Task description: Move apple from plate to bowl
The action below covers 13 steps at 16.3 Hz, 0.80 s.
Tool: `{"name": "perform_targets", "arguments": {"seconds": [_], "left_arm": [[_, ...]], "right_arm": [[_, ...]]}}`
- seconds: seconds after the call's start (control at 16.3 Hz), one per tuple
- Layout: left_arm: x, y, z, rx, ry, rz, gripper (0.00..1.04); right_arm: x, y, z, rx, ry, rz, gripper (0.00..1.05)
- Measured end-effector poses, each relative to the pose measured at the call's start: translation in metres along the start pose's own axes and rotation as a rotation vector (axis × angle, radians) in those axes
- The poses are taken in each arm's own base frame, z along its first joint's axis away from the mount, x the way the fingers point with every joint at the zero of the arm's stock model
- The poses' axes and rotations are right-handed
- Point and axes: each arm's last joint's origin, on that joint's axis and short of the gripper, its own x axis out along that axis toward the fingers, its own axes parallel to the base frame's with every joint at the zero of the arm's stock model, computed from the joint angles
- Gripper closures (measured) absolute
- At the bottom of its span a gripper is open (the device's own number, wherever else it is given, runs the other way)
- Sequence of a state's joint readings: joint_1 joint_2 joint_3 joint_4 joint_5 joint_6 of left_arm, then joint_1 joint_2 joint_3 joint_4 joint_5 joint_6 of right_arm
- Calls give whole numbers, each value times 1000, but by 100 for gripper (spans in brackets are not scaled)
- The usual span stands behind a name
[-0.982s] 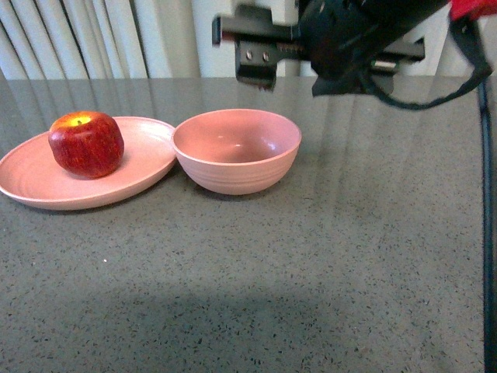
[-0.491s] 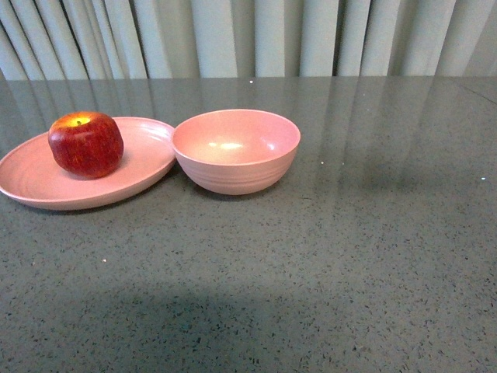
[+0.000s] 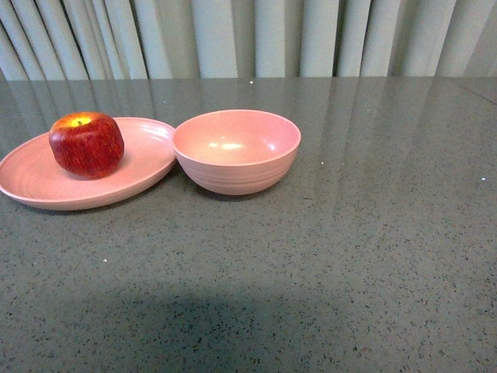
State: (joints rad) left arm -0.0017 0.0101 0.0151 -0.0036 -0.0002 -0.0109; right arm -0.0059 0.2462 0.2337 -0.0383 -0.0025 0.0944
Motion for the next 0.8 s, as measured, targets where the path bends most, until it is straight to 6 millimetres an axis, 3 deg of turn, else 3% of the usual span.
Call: {"name": "perform_targets", "arguments": {"seconds": [0.06,0.31,0.8], "left_arm": [[0,0,0,0,0,0,7],[0,0,0,0,0,0,7],[0,0,0,0,0,0,7]], "right_arm": [[-6,-1,-15,-40,-13,2,56],[-7,-2,-26,-75,-46,4,102],[-6,-4,-43,-86,-46,4,103]]}}
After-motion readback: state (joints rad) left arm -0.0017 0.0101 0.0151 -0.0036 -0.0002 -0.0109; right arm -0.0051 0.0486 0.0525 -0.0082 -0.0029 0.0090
